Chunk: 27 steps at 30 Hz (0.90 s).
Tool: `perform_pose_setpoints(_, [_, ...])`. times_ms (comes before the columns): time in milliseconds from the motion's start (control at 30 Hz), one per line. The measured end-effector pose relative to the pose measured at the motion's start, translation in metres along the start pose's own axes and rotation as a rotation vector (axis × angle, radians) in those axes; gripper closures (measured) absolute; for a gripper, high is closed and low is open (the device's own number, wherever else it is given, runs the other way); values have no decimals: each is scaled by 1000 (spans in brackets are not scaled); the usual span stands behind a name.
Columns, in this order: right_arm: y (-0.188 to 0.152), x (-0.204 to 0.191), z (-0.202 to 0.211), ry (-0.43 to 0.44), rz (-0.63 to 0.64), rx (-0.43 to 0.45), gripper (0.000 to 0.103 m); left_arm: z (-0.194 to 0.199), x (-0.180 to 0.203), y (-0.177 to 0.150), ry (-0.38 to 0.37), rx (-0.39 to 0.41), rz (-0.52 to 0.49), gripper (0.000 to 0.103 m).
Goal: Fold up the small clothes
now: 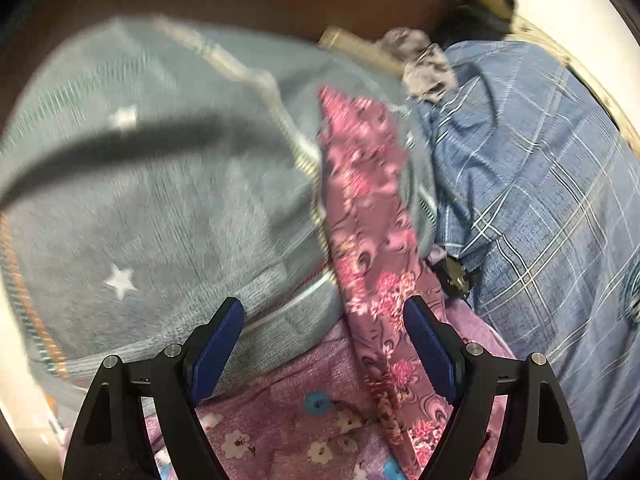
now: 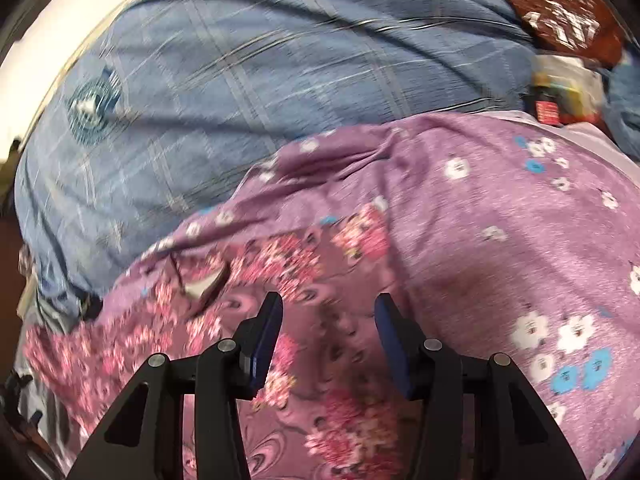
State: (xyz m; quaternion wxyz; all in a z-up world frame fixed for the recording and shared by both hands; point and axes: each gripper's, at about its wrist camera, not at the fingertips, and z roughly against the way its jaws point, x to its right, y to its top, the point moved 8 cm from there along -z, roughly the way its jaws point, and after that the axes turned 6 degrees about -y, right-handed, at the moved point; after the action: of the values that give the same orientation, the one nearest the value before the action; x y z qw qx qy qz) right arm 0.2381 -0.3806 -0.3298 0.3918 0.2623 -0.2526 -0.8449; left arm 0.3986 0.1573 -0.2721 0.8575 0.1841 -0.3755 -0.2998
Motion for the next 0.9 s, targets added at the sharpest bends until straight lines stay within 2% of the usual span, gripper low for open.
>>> perform_pose_setpoints(100, [-5,-9,0,3,35,3,53,-20,-4,5,-56,-59,12,22])
perform_pose_setpoints(167, [-6,-12,-3,10,37,-4,53,-36,-8,13,-65,-93,10,22])
perform_pose_setpoints(233, [-6,-11,-5,7,39,-8,53,-45,2,17,-137,-110,11,22])
perform_pose_setpoints(367, [-8,-9,-9,7,34,-19,53,-66,2,33,-171,-103,2,25])
perform_pose_setpoints(433, [-8,-8,-12,11,34,-25,55,-74,7,36,-166,-95,-30,52])
perform_pose_setpoints(467, [-9,-9,-13,12,38,-29,57,-79,10,36,-154,-96,-57,83])
perform_pose_setpoints(500, [-9,-10,-13,14,41,-27,66,-85,14,35,-122,-92,-109,99])
perform_pose_setpoints(533, [-8,-10,-12,10,48,-18,73,-84,19,36,-79,-62,-175,100])
perform_pose_setpoints(567, [-7,-10,-11,2,57,-7,82,-80,26,36,-67,-30,-218,101])
perform_pose_setpoints(667, [1,-6,-2,8,35,33,84,-59,71,27,-109,42,-394,101])
perform_pose_setpoints(767, [9,2,7,15,-3,61,84,-27,130,-7,-218,74,-577,101])
perform_pose_setpoints(900, [17,20,18,8,-48,91,84,26,201,-92,-427,47,-840,101])
